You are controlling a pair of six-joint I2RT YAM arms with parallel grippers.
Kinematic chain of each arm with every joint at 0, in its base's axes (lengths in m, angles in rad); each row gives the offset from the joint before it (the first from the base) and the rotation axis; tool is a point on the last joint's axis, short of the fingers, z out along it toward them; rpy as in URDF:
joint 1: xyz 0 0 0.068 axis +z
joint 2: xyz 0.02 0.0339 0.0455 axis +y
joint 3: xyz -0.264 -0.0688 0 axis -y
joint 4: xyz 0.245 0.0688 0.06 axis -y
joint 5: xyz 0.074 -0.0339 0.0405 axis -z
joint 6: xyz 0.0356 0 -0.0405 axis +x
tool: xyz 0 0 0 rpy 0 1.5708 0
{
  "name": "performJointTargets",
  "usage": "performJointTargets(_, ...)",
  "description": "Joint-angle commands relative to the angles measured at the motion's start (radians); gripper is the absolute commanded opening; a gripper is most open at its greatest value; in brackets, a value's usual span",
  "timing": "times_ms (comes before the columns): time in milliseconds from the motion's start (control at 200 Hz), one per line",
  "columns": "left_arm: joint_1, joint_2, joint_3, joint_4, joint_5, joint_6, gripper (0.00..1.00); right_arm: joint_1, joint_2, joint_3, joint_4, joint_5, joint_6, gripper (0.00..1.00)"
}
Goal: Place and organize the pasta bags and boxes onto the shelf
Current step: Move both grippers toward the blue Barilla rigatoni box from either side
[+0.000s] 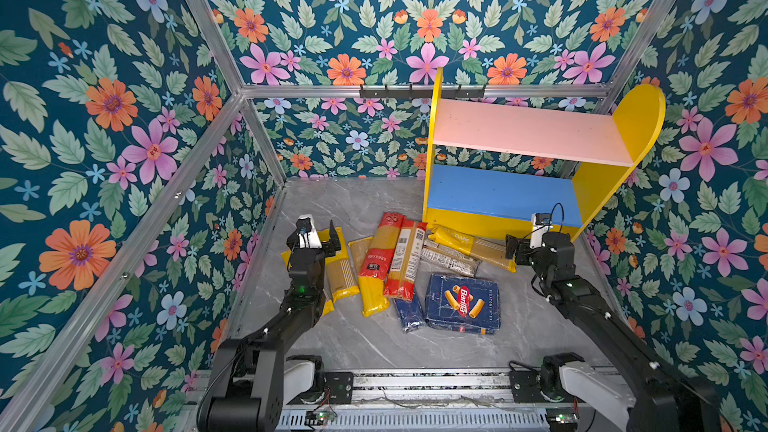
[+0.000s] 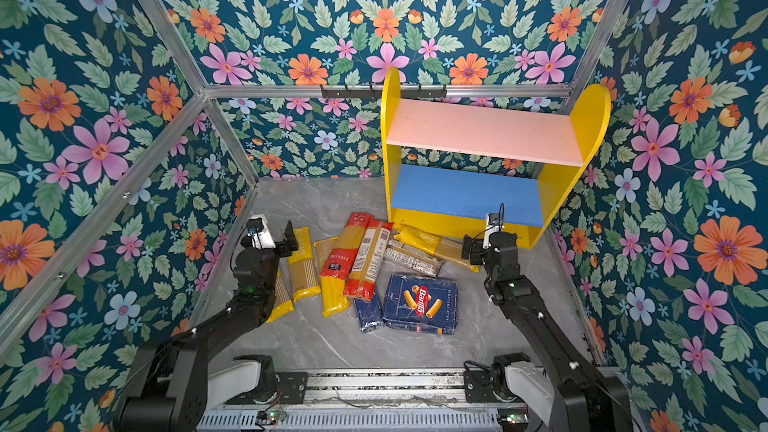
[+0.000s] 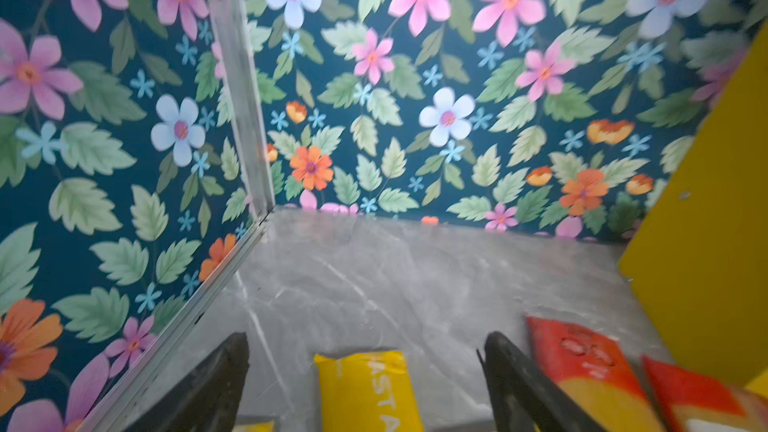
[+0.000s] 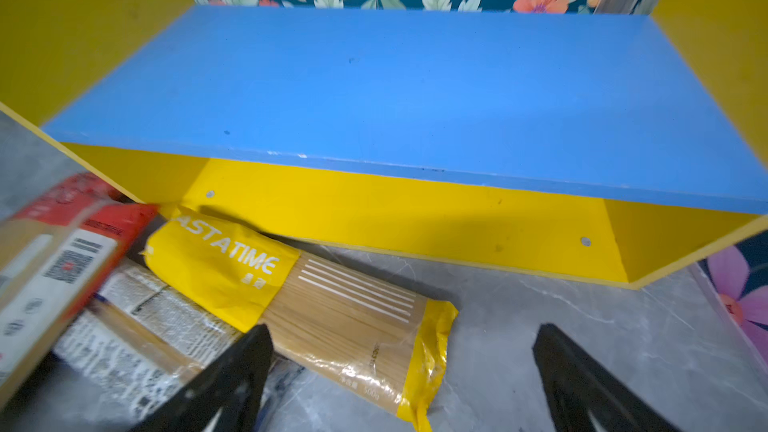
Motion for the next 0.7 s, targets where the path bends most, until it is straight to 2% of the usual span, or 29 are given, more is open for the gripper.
performJointTargets(0,-0.155,-0.068,0.052,-0.197,-0.152,0.052,0.90,0.003,-0.091,0.034,-0.198,0.059,0.114,0.99)
performJointTargets(95,-0.264,-0.098,0.101,-0.317,-0.182,0.021,0.89,0.003,-0.097,0.124,-0.385,0.059,0.167,0.99)
performJointTargets(285,-0.419,-0.155,0.134,-0.490,-0.201,-0.115,0.89,0.033,-0.088,0.233,-0.580,0.050,0.244,0.99)
performJointTargets(435,-0.537,-0.192,0.134,-0.575,-0.250,-0.131,0.89,0.216,-0.086,0.276,-0.675,0.242,0.268,0.99)
performJointTargets(535,-0.581,-0.211,0.139,-0.615,-0.267,-0.128,0.89,0.348,-0.031,0.326,-0.747,0.374,0.296,0.99)
performJointTargets(695,-0.628,-0.227,0.147,-0.682,-0.274,-0.191,0.89,0.494,0.083,0.416,-0.851,0.404,0.382,0.99)
